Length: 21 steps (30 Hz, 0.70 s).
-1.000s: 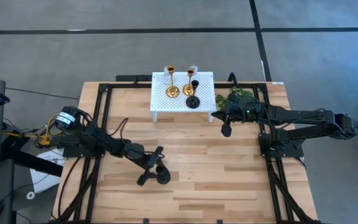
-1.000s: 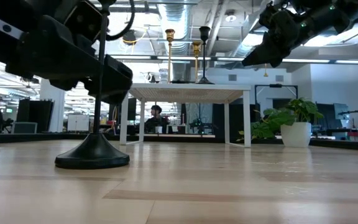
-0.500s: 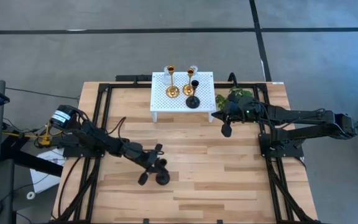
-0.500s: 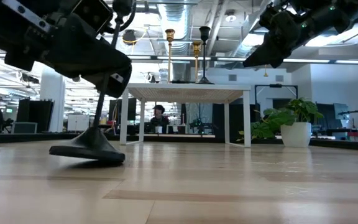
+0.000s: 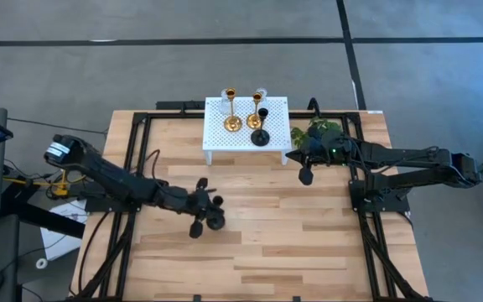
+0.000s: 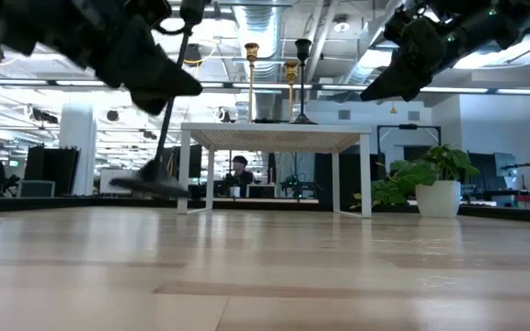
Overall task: Pick & Place candle stick holders
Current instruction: Put the black candle holder on the shelf aligned with the other black candle holder
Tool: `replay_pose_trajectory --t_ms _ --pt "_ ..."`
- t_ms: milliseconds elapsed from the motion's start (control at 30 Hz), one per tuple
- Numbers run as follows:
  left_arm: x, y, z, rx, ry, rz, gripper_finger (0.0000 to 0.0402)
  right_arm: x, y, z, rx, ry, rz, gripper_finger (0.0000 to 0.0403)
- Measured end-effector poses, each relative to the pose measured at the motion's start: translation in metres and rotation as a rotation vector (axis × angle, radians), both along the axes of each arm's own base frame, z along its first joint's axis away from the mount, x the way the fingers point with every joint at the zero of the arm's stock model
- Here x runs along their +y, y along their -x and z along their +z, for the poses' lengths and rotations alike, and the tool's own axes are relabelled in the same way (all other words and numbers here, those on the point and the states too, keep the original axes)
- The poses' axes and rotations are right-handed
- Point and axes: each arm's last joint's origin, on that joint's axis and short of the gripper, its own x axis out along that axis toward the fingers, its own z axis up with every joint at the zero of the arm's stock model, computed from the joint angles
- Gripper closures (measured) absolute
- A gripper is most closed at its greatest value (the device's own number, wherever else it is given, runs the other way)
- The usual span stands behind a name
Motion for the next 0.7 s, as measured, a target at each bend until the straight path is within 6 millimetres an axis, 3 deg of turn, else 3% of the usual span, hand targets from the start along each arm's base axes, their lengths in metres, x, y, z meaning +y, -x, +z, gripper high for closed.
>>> replay_pose_trajectory --t_ms 233,700 --pt "0.021 -0.003 0.046 -0.082 -0.123 0.085 0.039 0.0 0.0 0.0 0.001 0.0 0.0 0.0403" --pt "0.095 -0.014 0.117 -0.175 -0.194 0.328 0.0389 0.0 0.002 -0.003 0.035 -0.004 0.001 0.0403"
